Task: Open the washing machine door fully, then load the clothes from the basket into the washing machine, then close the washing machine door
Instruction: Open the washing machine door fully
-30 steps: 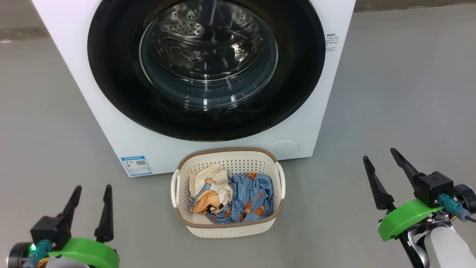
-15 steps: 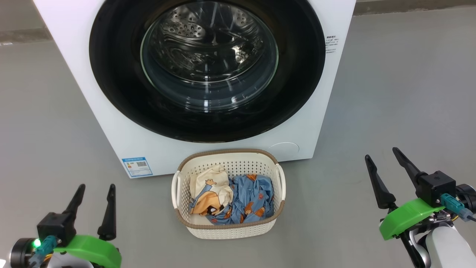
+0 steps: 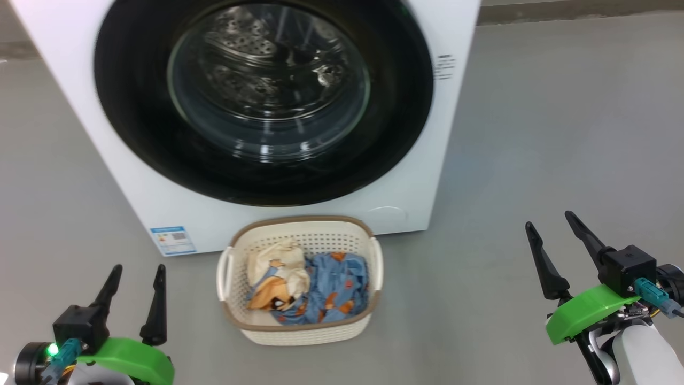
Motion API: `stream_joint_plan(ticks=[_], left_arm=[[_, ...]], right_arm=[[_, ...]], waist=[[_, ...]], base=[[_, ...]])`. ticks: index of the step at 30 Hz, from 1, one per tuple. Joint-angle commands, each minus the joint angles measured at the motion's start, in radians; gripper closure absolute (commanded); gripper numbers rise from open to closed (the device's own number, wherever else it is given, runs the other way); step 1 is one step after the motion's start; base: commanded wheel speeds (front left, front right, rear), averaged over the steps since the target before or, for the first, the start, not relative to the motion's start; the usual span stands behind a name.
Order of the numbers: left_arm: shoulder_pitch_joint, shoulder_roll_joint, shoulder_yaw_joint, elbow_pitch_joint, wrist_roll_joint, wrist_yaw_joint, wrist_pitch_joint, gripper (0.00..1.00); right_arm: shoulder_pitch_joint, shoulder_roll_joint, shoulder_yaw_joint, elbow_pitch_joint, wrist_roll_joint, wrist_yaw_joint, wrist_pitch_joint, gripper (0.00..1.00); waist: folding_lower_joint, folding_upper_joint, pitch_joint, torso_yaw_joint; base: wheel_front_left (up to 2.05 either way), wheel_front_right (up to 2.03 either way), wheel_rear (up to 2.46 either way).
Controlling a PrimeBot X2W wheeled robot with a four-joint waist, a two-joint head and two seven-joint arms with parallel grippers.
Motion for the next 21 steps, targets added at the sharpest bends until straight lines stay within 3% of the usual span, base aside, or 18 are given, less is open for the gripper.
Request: stream_joint_plan(ticks=[1,11,21], left_arm=[[-0.042,0.025,0.031,-0.02,-0.002,-0.001,-0.007,0.0],[-0.038,0.016,0.048,-0.066,0.003,0.001,-0.007,0.0],[-0.016,0.016,0.036,-0.088,0.008,-0.001,-0.007,0.0]], right_arm=[[-0.021,-0.013,0.015,-0.024,0.007,0.002,-0.012,0.0],[-0.024,-0.004,0.0,-0.033,0.009,0.002,-0.012,0.0],[-0.021,-0.001,-0.006,-0.047,0.014,0.002,-0.012,0.0]], waist=[[0.0,0.0,0.001,0.0],[0.0,0.0,0.011,-0.002],[0.0,0.0,0.017,-0.003]], base=[[1.23,1.23,-2.46],[1.07,1.07,-2.13],[0.35,0.35,-0.7]])
